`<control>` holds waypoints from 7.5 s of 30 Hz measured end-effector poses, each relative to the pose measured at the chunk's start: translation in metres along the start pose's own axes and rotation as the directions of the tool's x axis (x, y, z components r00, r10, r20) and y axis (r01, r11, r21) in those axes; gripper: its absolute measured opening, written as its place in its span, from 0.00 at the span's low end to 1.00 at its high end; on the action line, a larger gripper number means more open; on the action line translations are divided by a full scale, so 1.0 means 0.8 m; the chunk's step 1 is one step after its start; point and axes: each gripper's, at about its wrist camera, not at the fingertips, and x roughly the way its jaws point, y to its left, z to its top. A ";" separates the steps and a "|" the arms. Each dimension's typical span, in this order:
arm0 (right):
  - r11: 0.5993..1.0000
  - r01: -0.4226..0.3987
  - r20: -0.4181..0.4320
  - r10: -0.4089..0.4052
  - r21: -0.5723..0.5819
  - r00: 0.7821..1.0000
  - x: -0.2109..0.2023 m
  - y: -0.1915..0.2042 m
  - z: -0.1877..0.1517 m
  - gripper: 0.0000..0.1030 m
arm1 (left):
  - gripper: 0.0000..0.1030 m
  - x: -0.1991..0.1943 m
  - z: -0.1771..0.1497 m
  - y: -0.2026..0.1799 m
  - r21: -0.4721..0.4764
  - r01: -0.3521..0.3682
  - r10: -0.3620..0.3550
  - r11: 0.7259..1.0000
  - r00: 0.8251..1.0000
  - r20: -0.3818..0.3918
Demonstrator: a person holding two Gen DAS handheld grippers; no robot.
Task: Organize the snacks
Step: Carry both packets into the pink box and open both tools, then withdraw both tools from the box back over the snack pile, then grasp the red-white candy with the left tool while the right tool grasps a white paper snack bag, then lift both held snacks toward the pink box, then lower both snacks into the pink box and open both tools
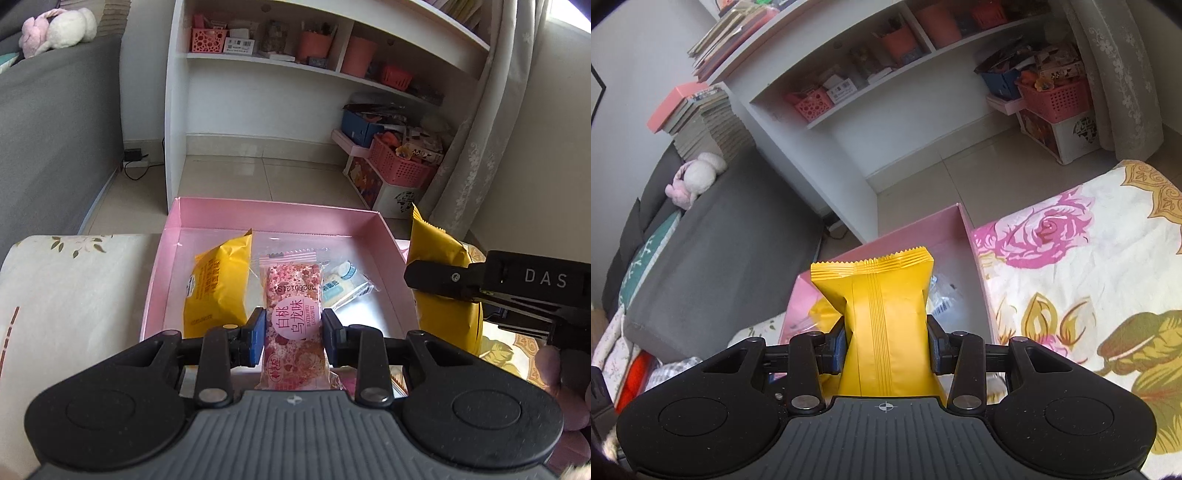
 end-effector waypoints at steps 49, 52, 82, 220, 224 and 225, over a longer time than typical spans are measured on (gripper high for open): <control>0.999 -0.031 0.051 0.031 0.012 0.998 -0.015 -0.011 0.002 0.87 | 0.78 -0.015 -0.036 0.002 0.118 -0.043 0.039 0.992 0.999 0.036; 1.000 -0.022 0.039 0.022 0.006 0.999 -0.030 -0.008 -0.006 0.89 | 0.84 -0.033 -0.044 0.004 0.116 -0.049 0.045 0.992 0.998 0.041; 0.962 -0.015 -0.065 -0.003 -0.274 0.998 -0.074 0.046 -0.154 0.94 | 0.99 -0.126 -0.155 0.094 0.067 -0.157 0.162 0.985 0.984 -0.070; 0.946 0.047 0.068 -0.026 -0.322 0.997 -0.009 0.062 -0.103 0.59 | 0.25 -0.061 -0.056 0.044 -0.036 -0.087 0.091 0.996 0.984 0.150; 0.957 0.049 0.064 -0.032 -0.287 0.997 0.001 0.051 -0.093 0.59 | 0.25 -0.043 -0.044 0.040 -0.013 -0.106 0.107 0.994 0.987 0.121; 0.959 0.053 0.066 -0.036 -0.277 0.997 0.005 0.048 -0.090 0.59 | 0.25 -0.038 -0.040 0.039 -0.013 -0.105 0.105 0.994 0.988 0.112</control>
